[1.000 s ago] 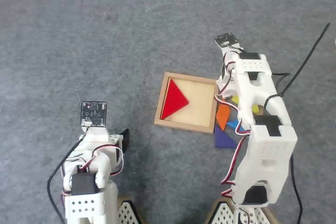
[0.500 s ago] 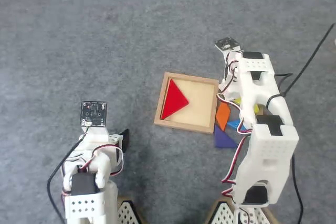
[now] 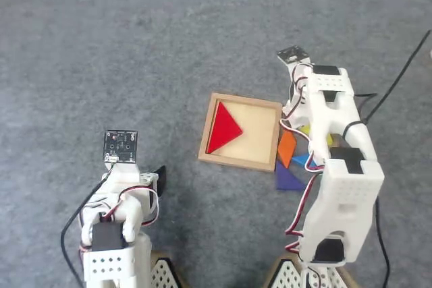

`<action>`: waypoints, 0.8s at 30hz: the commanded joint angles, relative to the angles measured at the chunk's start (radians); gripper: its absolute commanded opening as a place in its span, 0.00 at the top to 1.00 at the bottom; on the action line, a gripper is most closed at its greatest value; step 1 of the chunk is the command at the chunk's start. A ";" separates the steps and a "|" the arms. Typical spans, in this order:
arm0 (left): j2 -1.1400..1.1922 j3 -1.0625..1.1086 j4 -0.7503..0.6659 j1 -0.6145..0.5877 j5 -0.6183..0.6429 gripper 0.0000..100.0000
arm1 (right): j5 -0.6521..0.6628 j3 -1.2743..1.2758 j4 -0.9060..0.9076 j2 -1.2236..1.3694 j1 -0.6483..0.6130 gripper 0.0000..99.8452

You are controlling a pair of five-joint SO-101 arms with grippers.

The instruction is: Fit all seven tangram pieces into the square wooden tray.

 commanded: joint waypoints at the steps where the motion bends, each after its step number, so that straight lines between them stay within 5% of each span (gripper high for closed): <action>1: -0.011 -0.012 -0.021 -0.005 0.011 0.76 | 0.003 -0.032 -0.012 -0.005 0.004 0.91; 24: -0.011 -0.012 -0.021 -0.005 0.011 0.76 | 0.000 -0.035 0.065 -0.133 0.038 0.94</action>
